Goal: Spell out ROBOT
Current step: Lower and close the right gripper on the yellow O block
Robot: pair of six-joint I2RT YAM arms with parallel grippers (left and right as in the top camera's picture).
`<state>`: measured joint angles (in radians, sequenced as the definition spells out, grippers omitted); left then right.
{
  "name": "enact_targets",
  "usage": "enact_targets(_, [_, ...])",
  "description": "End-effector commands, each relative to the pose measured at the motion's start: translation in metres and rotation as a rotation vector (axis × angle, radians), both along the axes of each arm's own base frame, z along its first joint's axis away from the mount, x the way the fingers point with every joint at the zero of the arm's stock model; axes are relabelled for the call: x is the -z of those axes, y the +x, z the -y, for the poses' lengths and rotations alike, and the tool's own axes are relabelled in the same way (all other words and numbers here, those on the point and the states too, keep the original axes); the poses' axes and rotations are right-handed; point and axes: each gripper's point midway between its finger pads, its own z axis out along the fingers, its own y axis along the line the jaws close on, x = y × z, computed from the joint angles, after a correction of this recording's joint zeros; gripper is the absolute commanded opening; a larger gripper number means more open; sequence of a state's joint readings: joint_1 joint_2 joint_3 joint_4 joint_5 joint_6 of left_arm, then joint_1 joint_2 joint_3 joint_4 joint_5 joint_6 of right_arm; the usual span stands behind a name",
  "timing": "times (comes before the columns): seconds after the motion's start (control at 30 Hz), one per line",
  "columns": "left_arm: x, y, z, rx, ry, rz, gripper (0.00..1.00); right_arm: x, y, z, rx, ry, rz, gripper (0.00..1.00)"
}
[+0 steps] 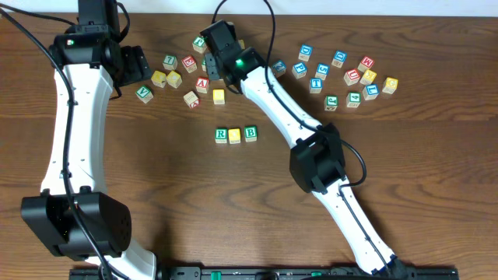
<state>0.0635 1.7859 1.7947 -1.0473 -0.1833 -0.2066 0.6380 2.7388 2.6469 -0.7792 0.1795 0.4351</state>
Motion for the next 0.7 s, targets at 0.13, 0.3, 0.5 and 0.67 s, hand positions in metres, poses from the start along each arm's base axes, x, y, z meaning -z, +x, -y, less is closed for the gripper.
enact_targets(0.13, [0.008, -0.001, -0.002, -0.004, 0.011, -0.026, 0.98, 0.024, 0.002, 0.009, 0.113, -0.040, 0.004, 0.54])
enact_targets(0.3, [0.008, -0.001, -0.002, -0.004, 0.011, -0.025, 0.98, 0.035, 0.004, 0.012, 0.143, -0.028, -0.012, 0.53])
enact_targets(0.5, [0.008, -0.001, -0.002, -0.004, 0.011, -0.025, 0.98, 0.037, 0.006, 0.012, 0.156, -0.012, -0.007, 0.51])
enact_targets(0.67, [0.008, -0.001, -0.002, -0.004, 0.011, -0.025, 0.98, 0.049, 0.005, 0.016, 0.179, -0.008, -0.027, 0.49])
